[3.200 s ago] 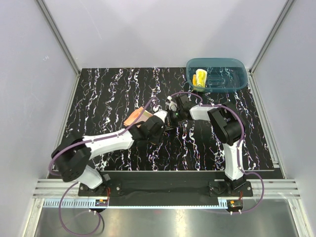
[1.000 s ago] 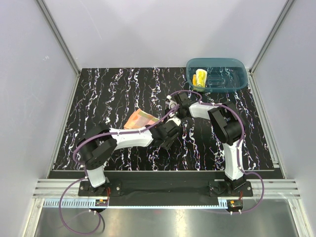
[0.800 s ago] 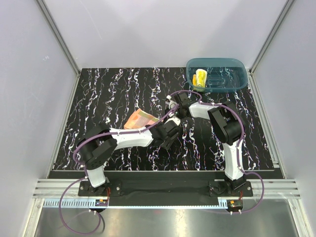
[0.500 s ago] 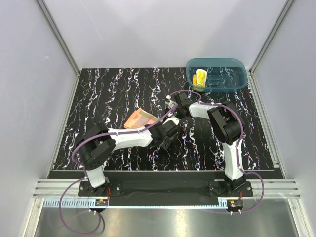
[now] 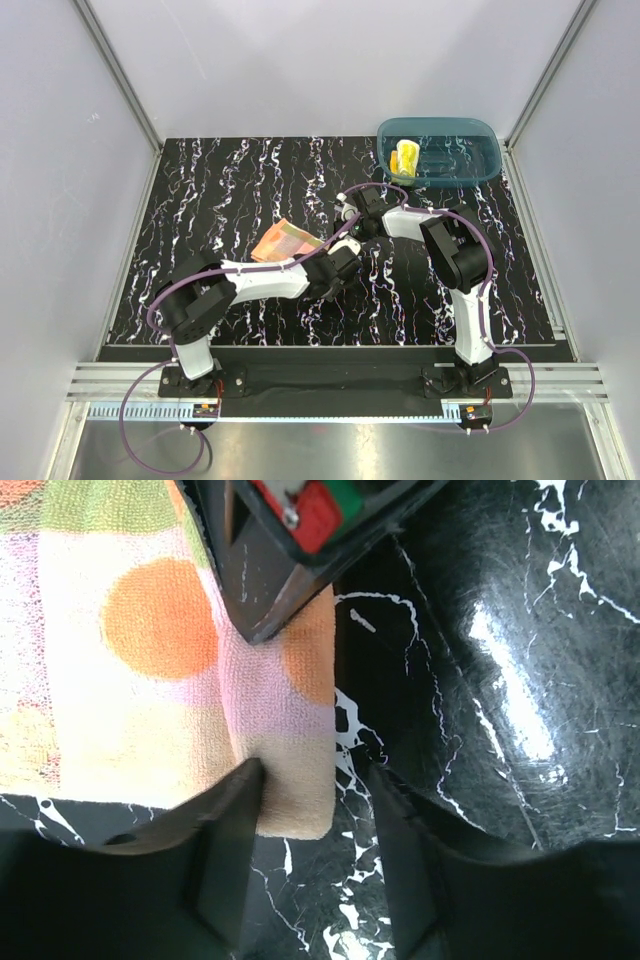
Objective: Roll the towels
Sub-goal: Roll the towel
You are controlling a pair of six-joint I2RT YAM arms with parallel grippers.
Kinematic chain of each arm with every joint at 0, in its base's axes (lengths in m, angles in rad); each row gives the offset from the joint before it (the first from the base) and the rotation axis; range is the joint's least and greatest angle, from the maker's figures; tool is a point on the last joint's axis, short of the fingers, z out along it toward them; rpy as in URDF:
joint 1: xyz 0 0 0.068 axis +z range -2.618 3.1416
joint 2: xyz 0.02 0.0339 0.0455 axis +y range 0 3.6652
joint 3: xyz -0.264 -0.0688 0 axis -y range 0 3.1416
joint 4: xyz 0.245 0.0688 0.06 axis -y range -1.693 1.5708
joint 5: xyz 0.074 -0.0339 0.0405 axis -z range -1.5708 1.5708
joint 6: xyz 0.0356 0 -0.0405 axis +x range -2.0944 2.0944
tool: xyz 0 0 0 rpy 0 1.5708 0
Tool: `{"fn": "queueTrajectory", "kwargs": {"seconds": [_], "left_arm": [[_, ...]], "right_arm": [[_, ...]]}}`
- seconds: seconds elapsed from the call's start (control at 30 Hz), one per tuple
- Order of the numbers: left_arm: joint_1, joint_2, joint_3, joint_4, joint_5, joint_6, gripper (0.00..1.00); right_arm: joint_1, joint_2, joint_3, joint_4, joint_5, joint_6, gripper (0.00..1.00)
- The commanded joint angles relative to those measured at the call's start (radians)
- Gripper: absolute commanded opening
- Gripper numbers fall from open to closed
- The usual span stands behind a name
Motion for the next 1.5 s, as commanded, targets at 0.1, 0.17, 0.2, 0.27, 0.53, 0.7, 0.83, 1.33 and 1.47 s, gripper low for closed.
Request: {"fn": "queueTrajectory", "kwargs": {"seconds": [0.1,0.17,0.2,0.27,0.53,0.7,0.83,1.33,1.47], "left_arm": [[0.0,0.056,-0.049,-0.014,0.026,0.0,0.33],[0.0,0.067,-0.051,-0.02,0.034,0.004,0.26],[0.004,0.081,-0.054,-0.019,0.045,0.009,0.25],[0.015,0.107,-0.054,-0.026,0.103,0.026,0.23],[0.043,0.043,-0.08,0.0,0.273,0.041,0.09],[0.052,-0.074,-0.086,0.042,0.417,-0.029,0.04],[0.054,-0.108,-0.071,0.053,0.496,-0.078,0.02],[0.092,-0.269,-0.345,0.334,0.658,-0.272,0.0],[0.124,-0.301,-0.402,0.424,0.721,-0.31,0.0]], "right_arm": [[-0.003,0.054,0.008,-0.039,0.08,-0.047,0.0],[-0.002,0.055,0.008,-0.039,0.077,-0.048,0.0],[-0.003,0.055,0.008,-0.041,0.075,-0.049,0.0],[-0.005,0.054,0.008,-0.047,0.077,-0.055,0.0],[-0.025,0.037,0.008,-0.074,0.074,-0.073,0.0],[-0.04,0.018,0.006,-0.125,0.084,-0.099,0.0],[-0.04,-0.008,-0.003,-0.151,0.098,-0.102,0.0],[-0.06,-0.052,0.049,-0.318,0.27,-0.125,0.12],[-0.063,-0.054,0.086,-0.373,0.321,-0.144,0.15]]}}
